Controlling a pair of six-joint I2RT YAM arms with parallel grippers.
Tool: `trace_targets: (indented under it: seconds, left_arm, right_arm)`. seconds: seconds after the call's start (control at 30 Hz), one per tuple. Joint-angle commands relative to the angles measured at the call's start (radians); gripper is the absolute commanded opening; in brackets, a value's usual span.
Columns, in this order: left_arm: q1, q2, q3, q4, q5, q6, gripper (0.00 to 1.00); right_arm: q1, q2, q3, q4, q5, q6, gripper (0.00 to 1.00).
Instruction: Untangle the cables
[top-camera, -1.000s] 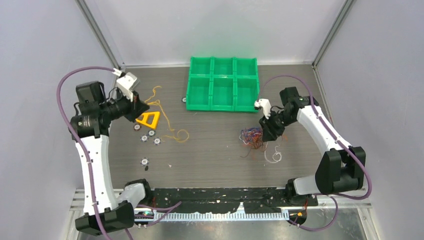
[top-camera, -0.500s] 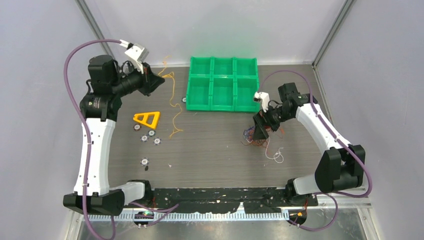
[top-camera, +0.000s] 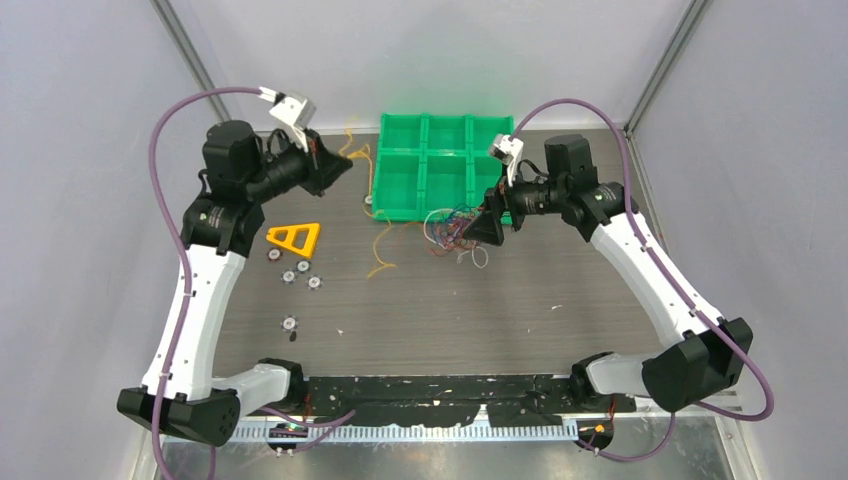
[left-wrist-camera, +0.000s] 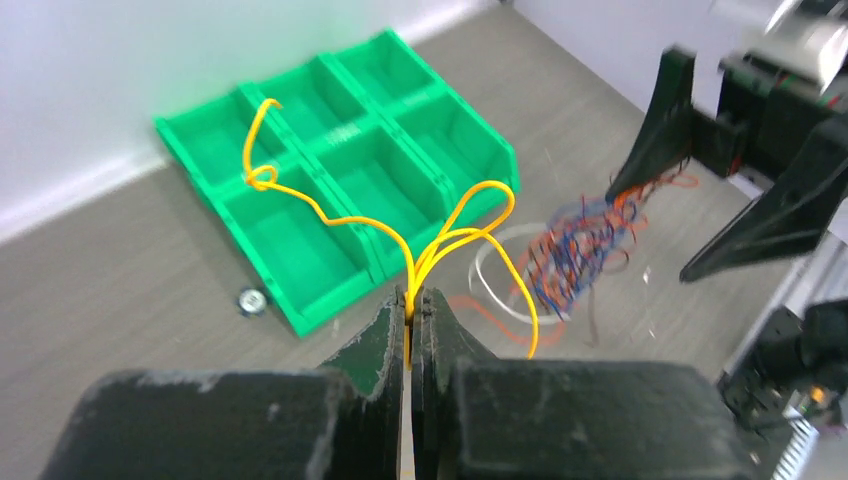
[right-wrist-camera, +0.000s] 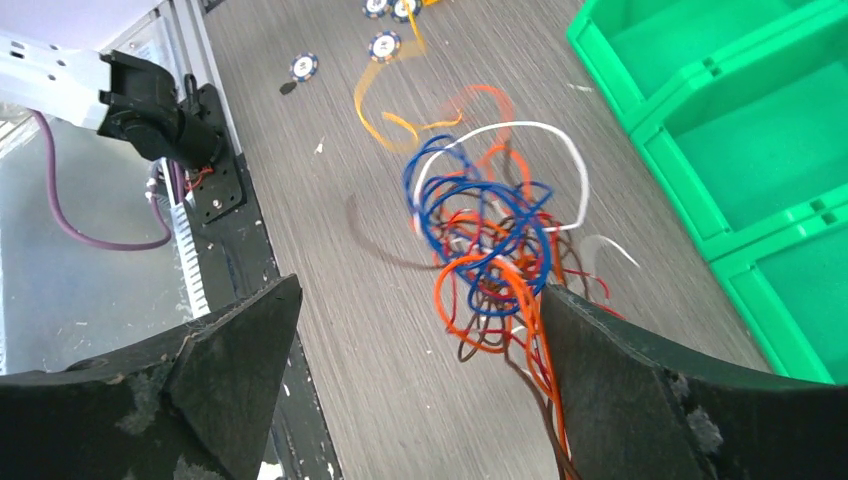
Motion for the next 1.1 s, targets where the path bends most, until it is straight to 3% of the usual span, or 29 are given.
trace_targets:
  seconds: [0.0,0.2,0.3,0.43,0.67,1.07]
  left_arm:
    - [0.0,0.004,0.125,0.132,-0.109,-0.032,0.0]
    - [0.0,0.074,0.258,0.191,-0.19,-0.031,0.0]
    - [0.0,0.114,0.302,0.254,-0.233,-0.036,0.0]
    - [-0.003,0.184,0.377,0.352,-0.29,-0.044,0.0]
    - [-0.01,0.365,0.616,0.437,-0.373,-0.072,0.0]
    - [-0.01,0.583,0.765,0.698,-0.492,0.009,0.0]
  right_arm:
    - [-0.002,0.006,-0.018,-0.034,0.024,-0.006,0.95]
    - [0.067,-0.019,-0.129,-0.15,0.093,-0.128,0.95]
    - [0.11,-0.013,-0.163,-0.217,0.326,-0.203,0.95]
    - [0.109,-0.075,-0.213,-0.17,0.466,-0.197,0.95]
    - [0.082,-0.135,-0.247,-0.069,0.36,-0.093,0.95]
    - [0.077,-0.087,-0.237,0.002,0.333,-0.013,0.95]
